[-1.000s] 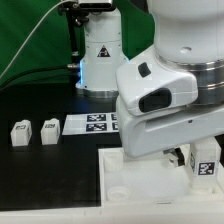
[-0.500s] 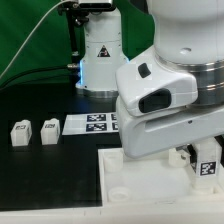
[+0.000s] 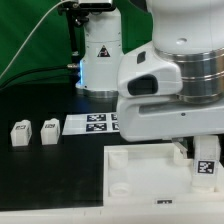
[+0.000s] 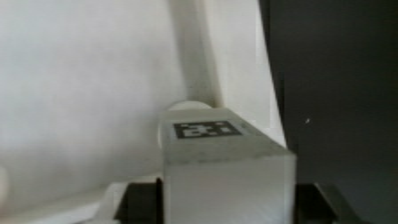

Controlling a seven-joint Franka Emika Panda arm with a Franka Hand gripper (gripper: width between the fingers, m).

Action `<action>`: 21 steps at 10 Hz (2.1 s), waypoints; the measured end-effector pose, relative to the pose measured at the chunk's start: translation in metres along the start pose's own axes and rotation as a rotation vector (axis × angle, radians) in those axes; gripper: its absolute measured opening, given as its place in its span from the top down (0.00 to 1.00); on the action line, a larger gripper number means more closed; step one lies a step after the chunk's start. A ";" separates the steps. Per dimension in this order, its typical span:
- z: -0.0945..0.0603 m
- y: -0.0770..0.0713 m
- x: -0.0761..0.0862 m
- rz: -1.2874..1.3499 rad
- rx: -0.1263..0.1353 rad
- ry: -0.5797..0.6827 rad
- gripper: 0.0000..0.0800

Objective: Assemble one leg

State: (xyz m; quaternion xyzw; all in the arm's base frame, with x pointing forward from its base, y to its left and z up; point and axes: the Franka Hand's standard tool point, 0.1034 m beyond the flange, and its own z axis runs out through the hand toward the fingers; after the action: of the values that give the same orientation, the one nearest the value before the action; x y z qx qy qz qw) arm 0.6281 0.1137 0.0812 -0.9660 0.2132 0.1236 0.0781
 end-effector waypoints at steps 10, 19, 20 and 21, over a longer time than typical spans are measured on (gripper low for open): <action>0.003 -0.004 0.005 0.970 0.100 0.030 0.62; 0.002 -0.003 0.003 -0.093 -0.008 0.076 0.19; 0.002 -0.004 0.007 -0.255 -0.007 0.102 0.19; 0.003 -0.004 0.007 -0.259 -0.006 0.099 0.19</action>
Offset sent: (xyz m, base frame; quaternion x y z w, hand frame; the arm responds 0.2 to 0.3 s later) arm -0.0063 -0.0021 -0.0045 0.0246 0.0302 0.1949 0.9800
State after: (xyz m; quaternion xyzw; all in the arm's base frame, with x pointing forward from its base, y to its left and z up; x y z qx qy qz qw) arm 0.6350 0.1151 0.0774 -0.9906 0.0899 0.0651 0.0800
